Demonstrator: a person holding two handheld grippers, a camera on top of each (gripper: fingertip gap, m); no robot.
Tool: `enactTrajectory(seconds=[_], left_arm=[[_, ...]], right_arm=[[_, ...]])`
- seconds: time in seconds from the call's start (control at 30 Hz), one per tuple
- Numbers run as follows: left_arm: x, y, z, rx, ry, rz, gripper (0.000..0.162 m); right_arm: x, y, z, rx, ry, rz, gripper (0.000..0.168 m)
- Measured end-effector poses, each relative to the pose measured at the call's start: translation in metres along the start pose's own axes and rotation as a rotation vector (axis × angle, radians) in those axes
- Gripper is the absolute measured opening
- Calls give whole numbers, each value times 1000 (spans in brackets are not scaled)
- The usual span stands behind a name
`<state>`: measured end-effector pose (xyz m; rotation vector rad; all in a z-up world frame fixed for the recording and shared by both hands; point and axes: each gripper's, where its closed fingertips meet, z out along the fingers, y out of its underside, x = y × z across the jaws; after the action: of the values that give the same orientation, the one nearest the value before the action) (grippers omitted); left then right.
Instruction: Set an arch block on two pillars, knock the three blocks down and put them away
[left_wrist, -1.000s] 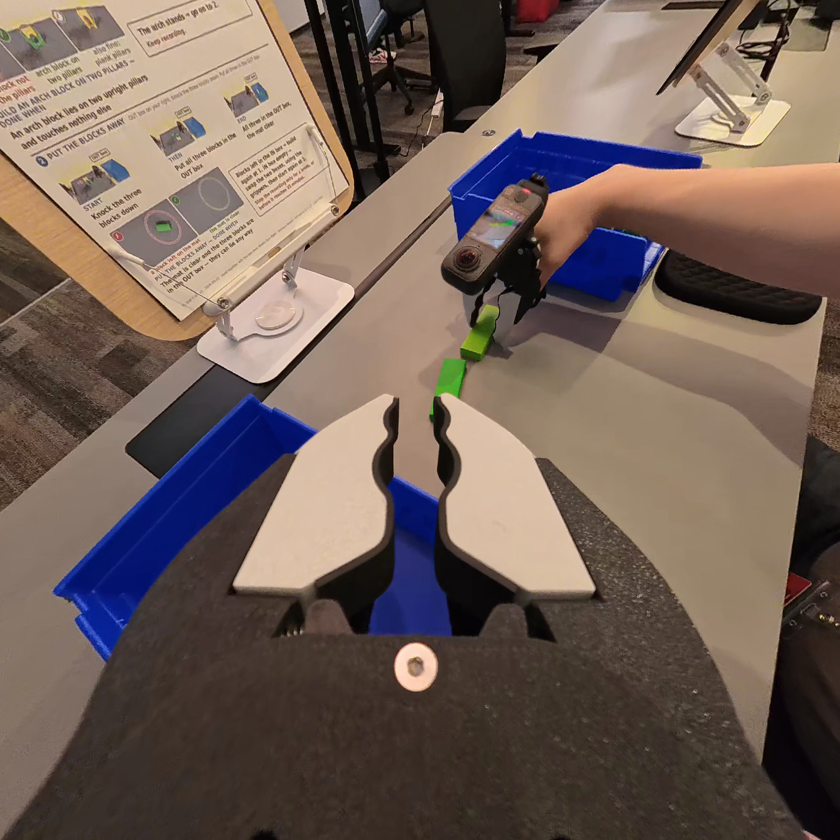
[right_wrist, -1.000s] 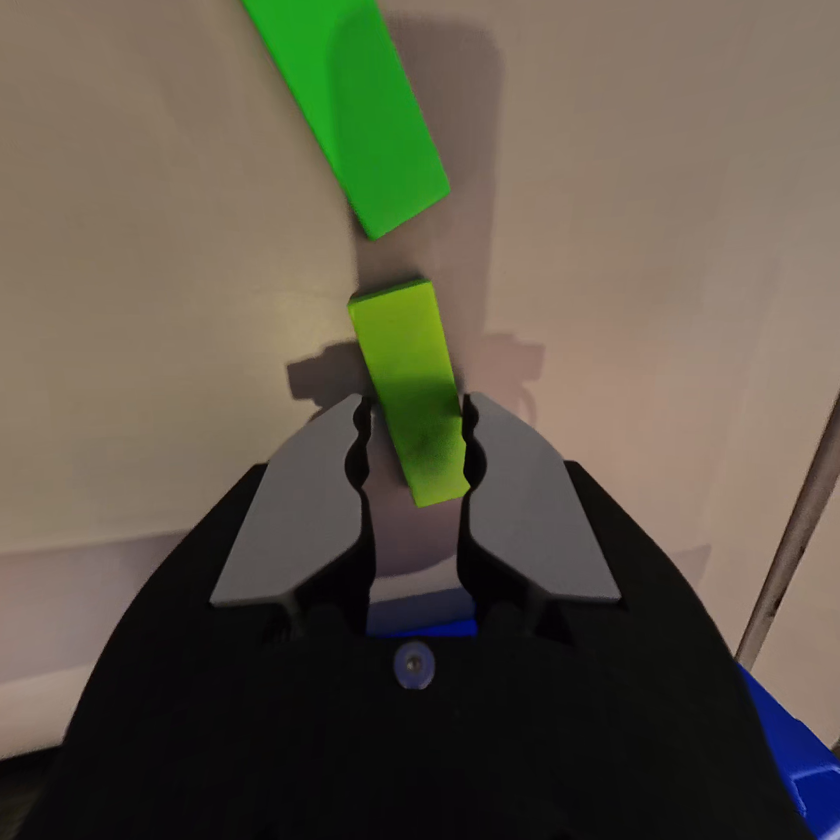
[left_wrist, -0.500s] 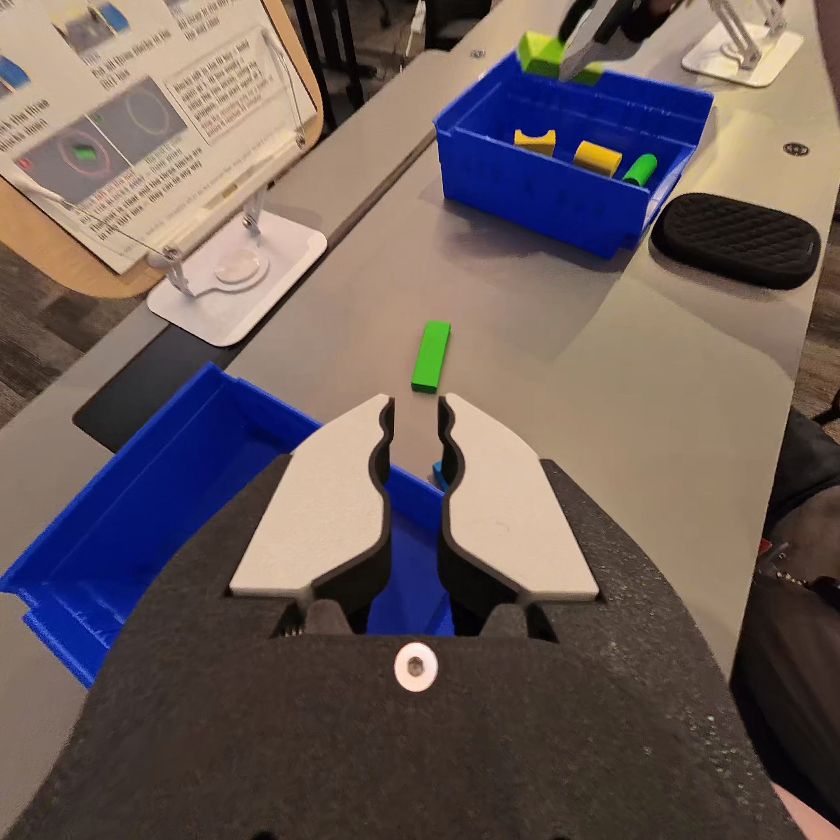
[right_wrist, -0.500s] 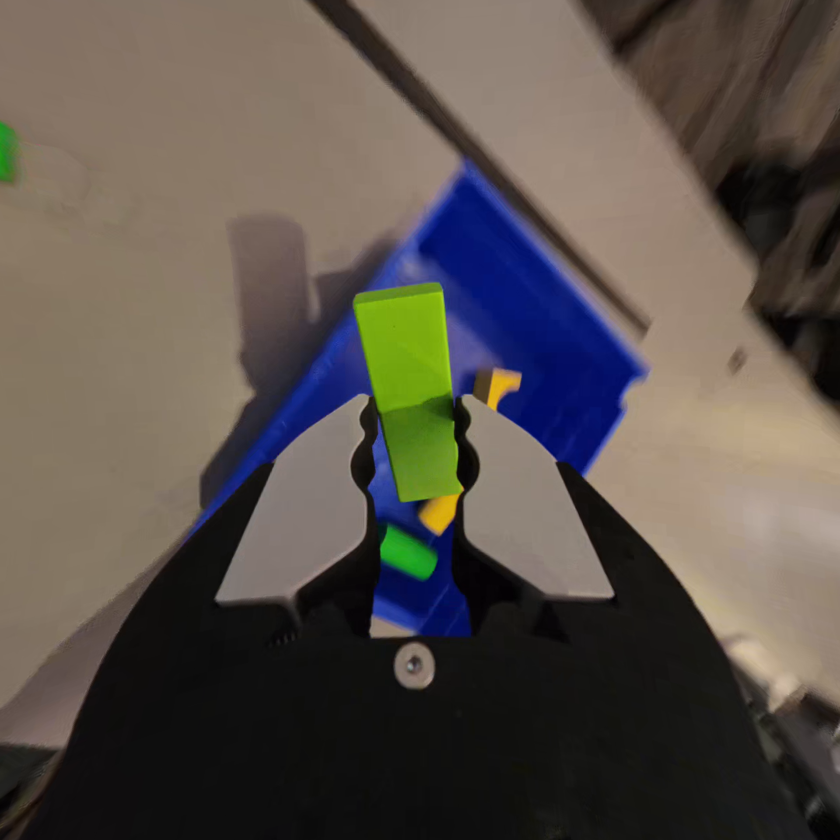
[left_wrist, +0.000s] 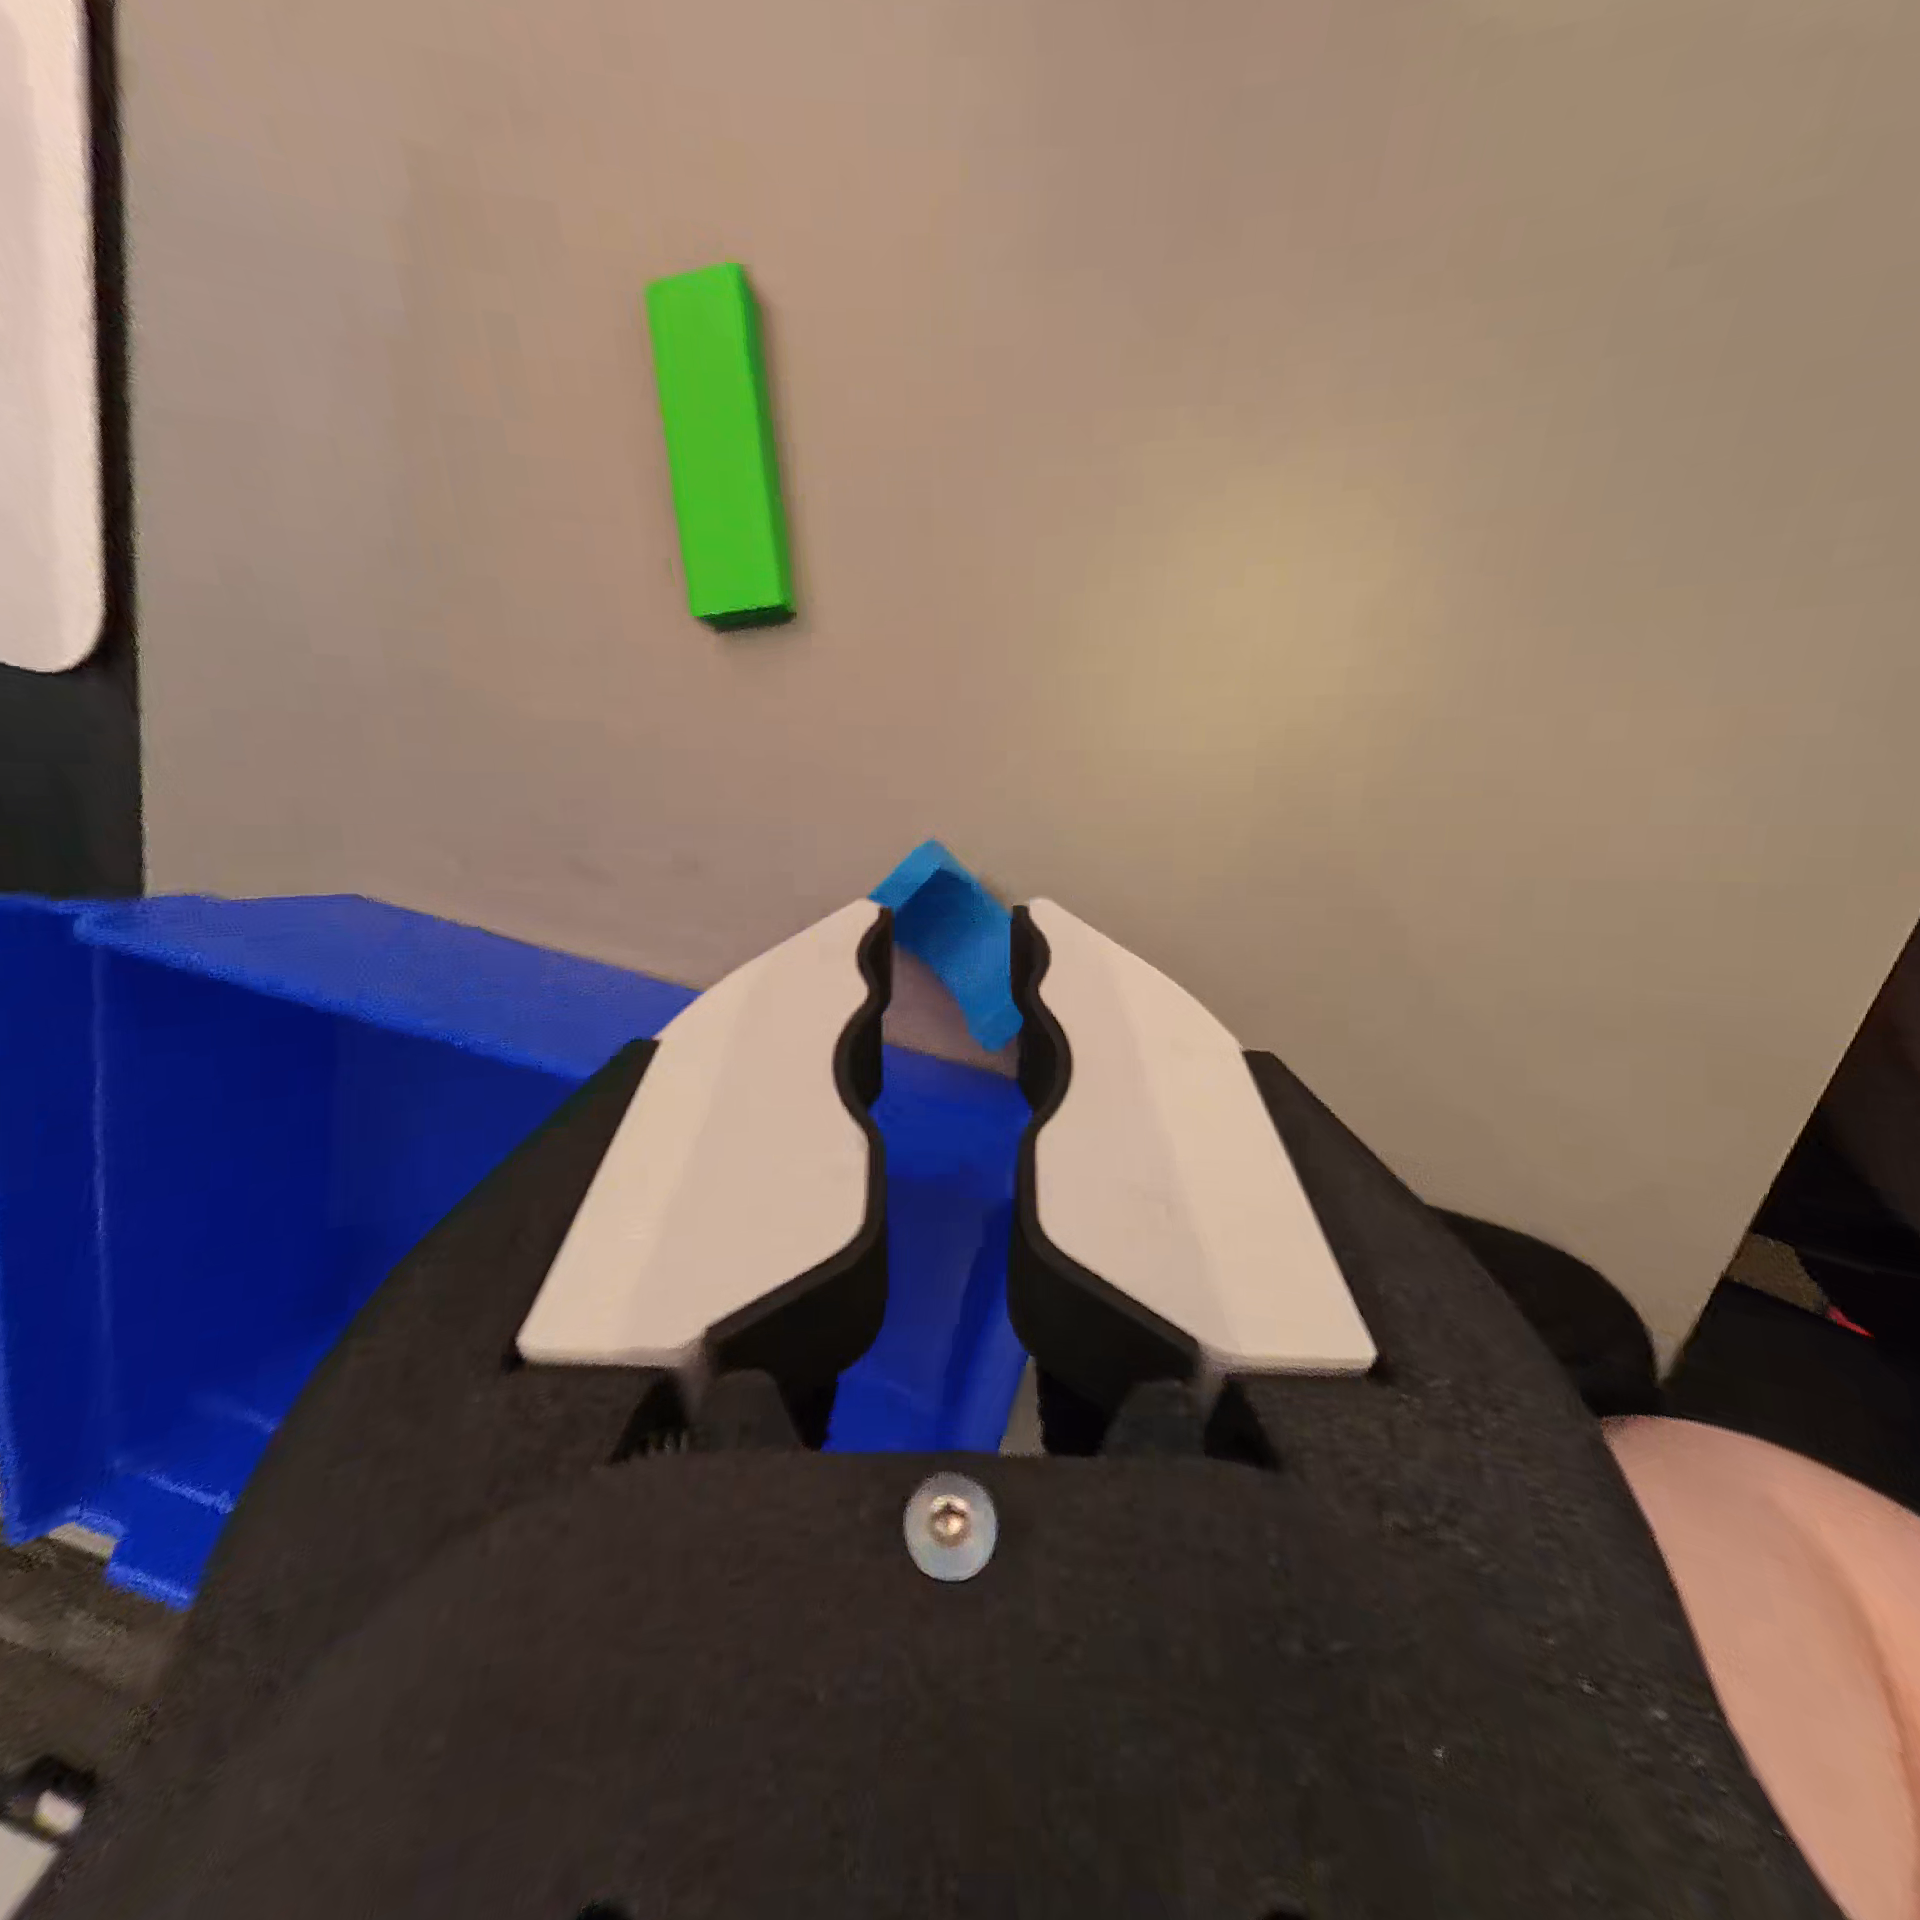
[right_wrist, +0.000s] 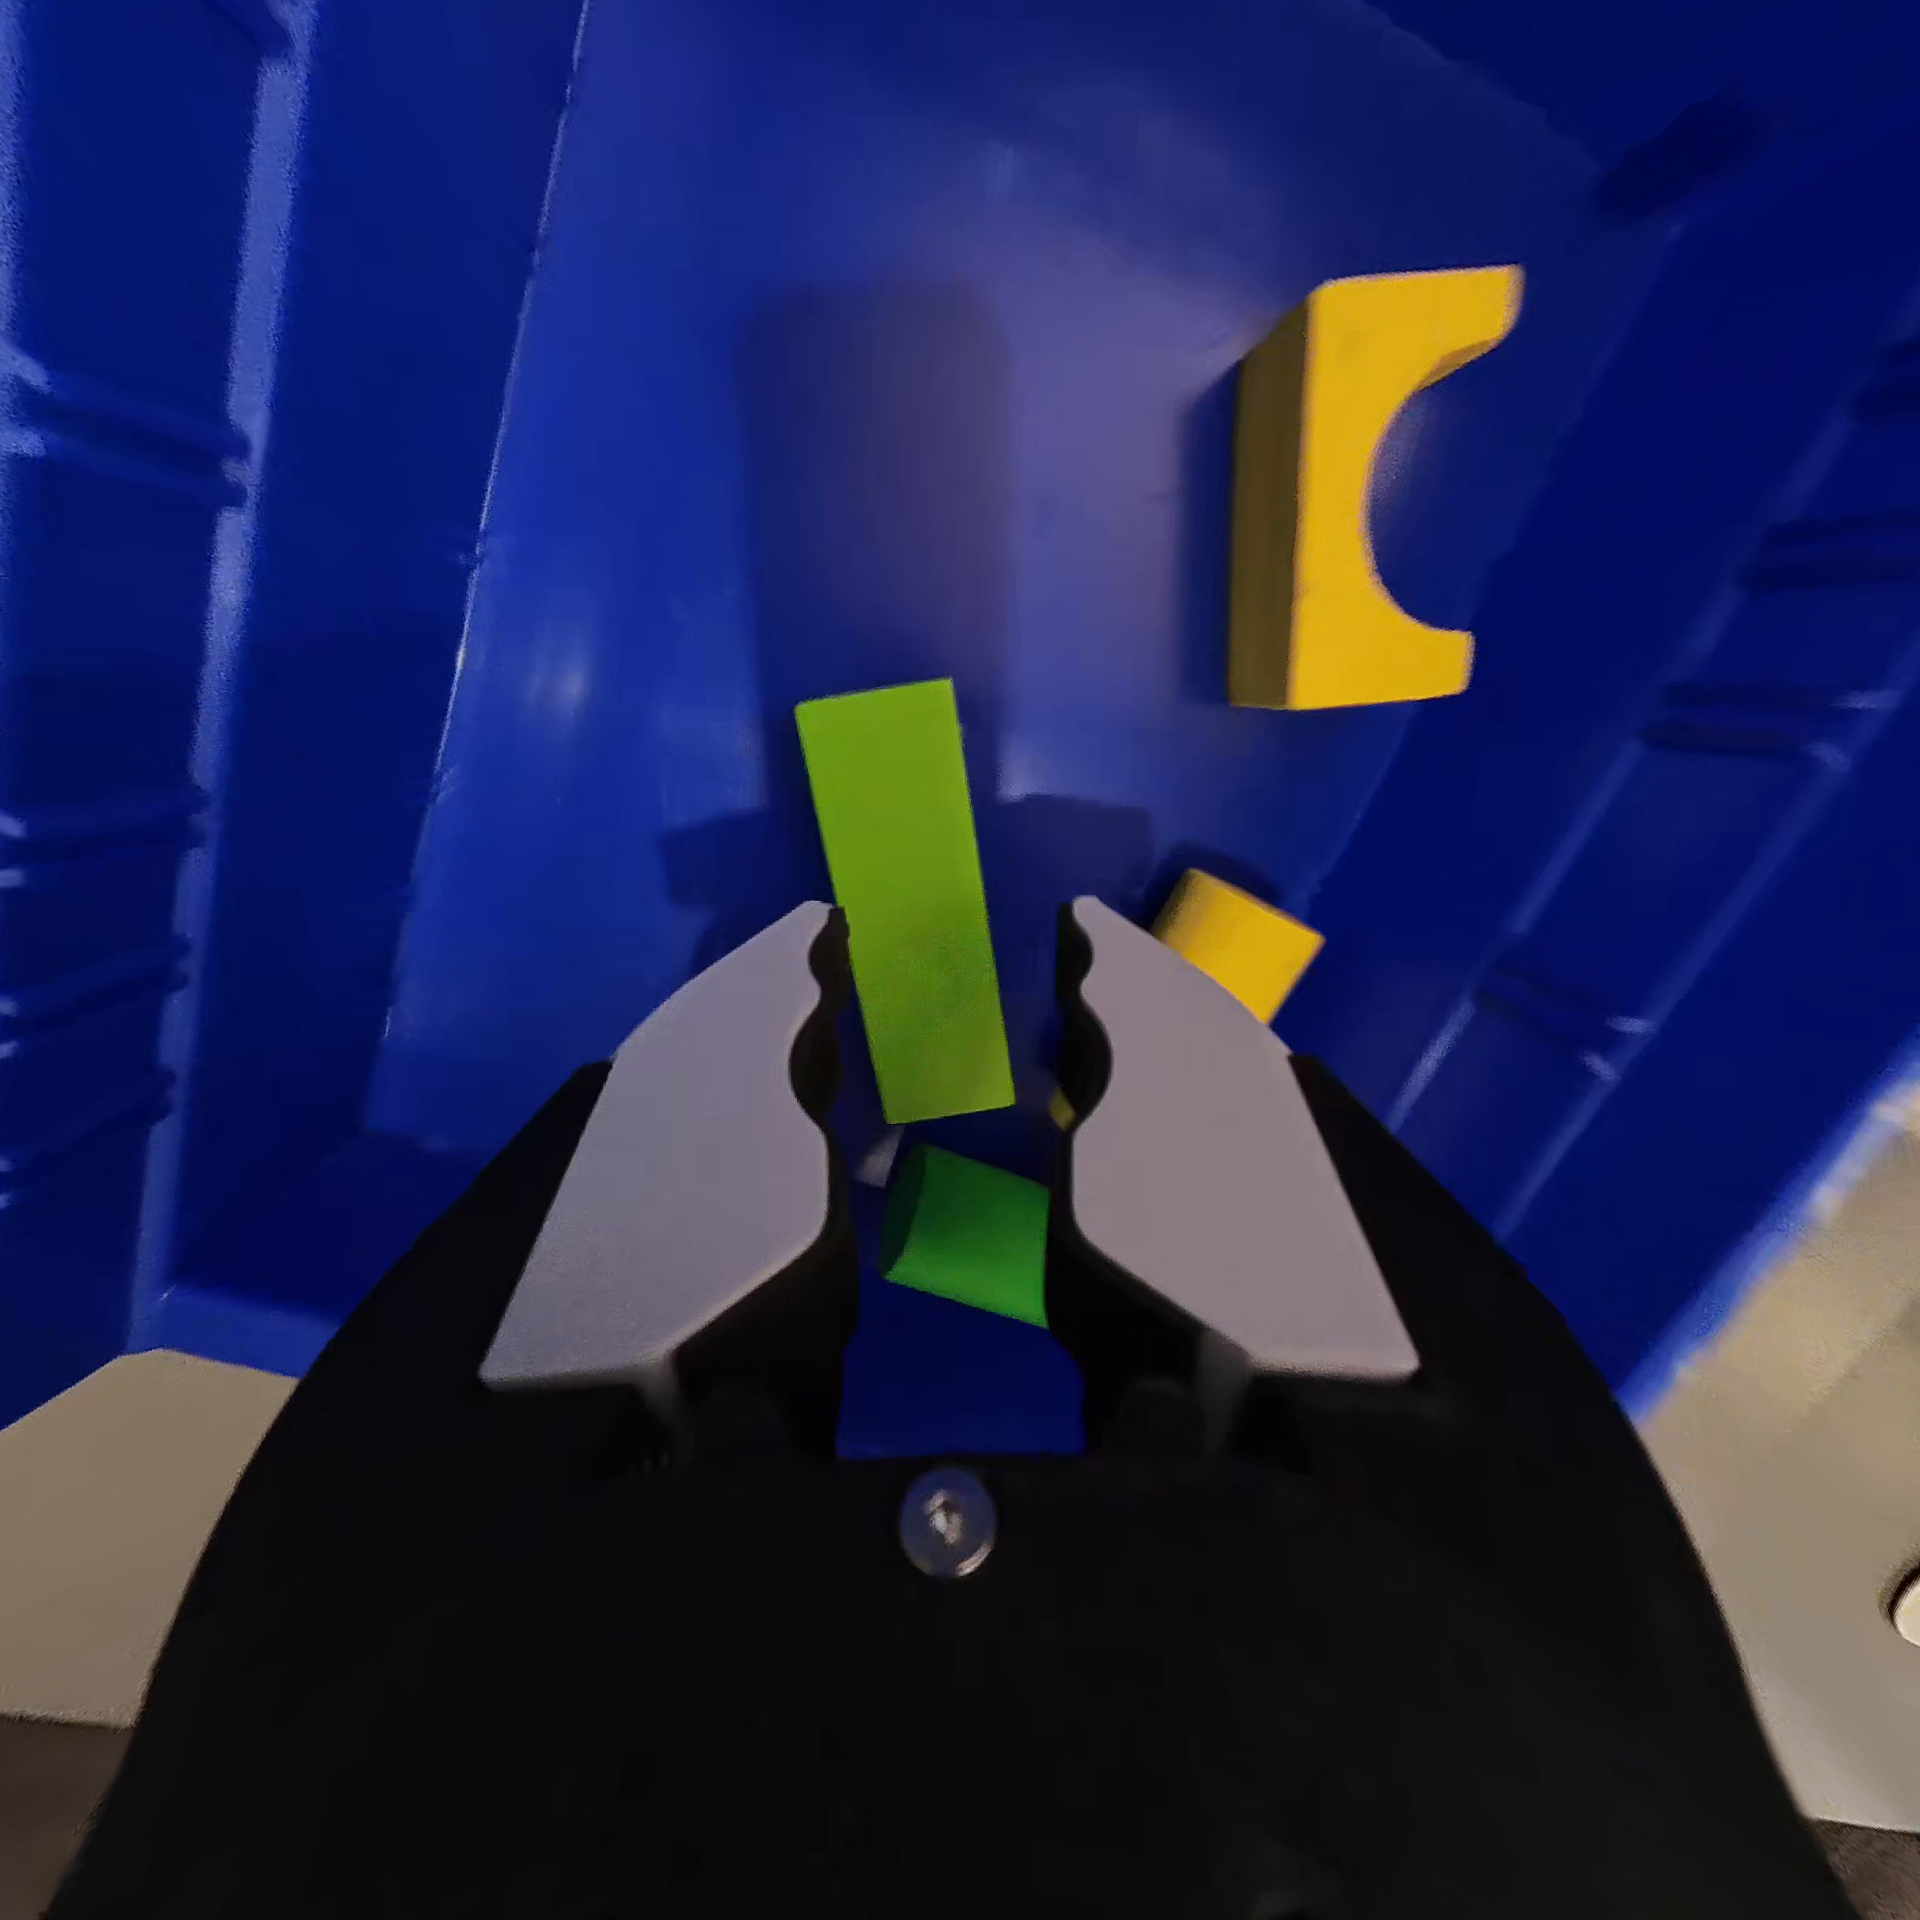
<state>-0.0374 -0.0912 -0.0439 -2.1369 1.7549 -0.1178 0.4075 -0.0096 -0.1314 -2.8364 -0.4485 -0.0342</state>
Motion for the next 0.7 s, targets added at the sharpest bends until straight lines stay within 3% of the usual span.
enactTrajectory(seconds=[0.17,0.33,0.5,0.7], left_arm=[[-6,9,23,-181,-51,-178,35],[11,9,42,-200,88,-466,54],[13,23,57,-328,39,-556,59],[7,35,74,-436,-90,-596,64]], right_arm=[[6,-41,-58,236,169,-46,47],[-81,-88,-91,408,19,-312,50],[-202,-111,-69,425,-294,-735,54],[-276,-132,-18,363,-387,-1076,54]])
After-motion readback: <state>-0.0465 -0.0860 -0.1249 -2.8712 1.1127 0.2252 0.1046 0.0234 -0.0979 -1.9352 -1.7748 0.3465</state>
